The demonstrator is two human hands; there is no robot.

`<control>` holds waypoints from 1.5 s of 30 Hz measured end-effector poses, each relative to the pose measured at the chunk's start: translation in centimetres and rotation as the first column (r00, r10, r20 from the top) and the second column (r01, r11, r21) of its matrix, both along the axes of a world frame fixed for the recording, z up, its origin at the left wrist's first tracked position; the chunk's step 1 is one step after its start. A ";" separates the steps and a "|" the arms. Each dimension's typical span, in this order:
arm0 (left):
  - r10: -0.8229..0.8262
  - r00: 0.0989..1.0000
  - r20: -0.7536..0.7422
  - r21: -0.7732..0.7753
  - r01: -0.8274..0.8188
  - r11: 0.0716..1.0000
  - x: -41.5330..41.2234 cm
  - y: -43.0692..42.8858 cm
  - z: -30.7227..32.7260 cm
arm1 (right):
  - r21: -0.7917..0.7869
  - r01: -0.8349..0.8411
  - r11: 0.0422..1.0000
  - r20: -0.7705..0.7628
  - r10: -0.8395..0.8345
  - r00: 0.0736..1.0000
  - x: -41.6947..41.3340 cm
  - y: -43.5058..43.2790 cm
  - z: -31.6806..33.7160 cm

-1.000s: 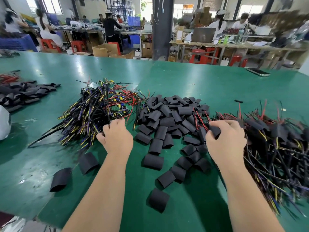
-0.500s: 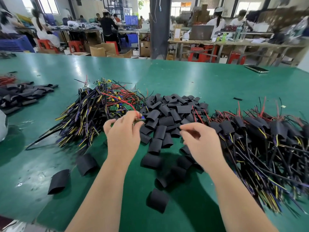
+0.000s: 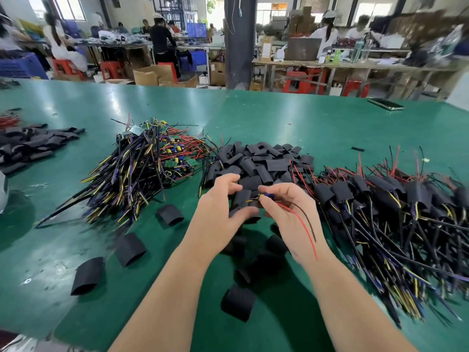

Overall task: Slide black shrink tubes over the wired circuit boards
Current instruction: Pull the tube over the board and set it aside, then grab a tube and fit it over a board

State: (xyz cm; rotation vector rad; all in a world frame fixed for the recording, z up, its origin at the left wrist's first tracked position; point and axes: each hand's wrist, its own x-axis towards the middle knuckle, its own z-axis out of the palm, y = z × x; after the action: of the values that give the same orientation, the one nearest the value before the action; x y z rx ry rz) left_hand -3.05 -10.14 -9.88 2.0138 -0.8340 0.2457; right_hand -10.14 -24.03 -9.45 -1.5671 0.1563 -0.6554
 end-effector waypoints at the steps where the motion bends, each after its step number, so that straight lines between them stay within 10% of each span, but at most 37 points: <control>1: 0.011 0.999 0.038 0.033 -0.013 0.999 0.1 0.0 0.1 | 0.012 -0.007 1.000 0.007 0.007 1.000 0.0 0.0 0.0; 6: -0.001 0.961 0.276 0.104 -0.028 0.994 0.2 0.1 0.6 | 0.220 -0.026 0.975 0.019 0.023 1.000 0.1 0.4 0.4; 22: -0.036 0.999 0.036 -0.079 0.038 0.996 0.6 1.1 0.1 | 0.601 -0.152 0.785 0.056 0.148 0.987 -0.2 0.7 1.3; 31: -0.048 0.999 -0.013 -0.077 0.047 0.996 0.7 0.7 -0.2 | 0.515 -0.080 0.853 -0.004 0.095 0.995 -0.2 0.5 0.9; 34: 0.022 0.999 0.030 -0.039 -0.021 0.999 1.0 0.9 -0.3 | 0.124 0.014 0.992 -0.197 0.011 0.980 0.1 0.6 0.3; 37: 0.073 0.994 0.085 -0.009 -0.072 0.997 1.3 1.2 -0.5 | -0.618 -0.135 0.775 -0.289 -0.064 0.955 -0.3 1.4 -0.3; 40: 0.112 0.987 0.113 -0.012 -0.111 0.994 1.4 1.3 -0.4 | -0.732 -0.403 0.549 -0.452 0.051 0.891 -0.3 2.4 -0.5; 45: 0.145 0.982 0.119 -0.040 -0.141 0.989 1.1 1.4 0.1 | -0.755 -0.409 0.512 -0.502 -0.050 0.863 -0.2 1.9 0.2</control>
State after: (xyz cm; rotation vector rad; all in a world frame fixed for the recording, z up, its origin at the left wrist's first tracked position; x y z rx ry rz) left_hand -1.94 -8.72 -9.80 2.0476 -0.7566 0.4650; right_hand -10.31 -22.15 -9.24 -2.6726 0.0017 -0.1091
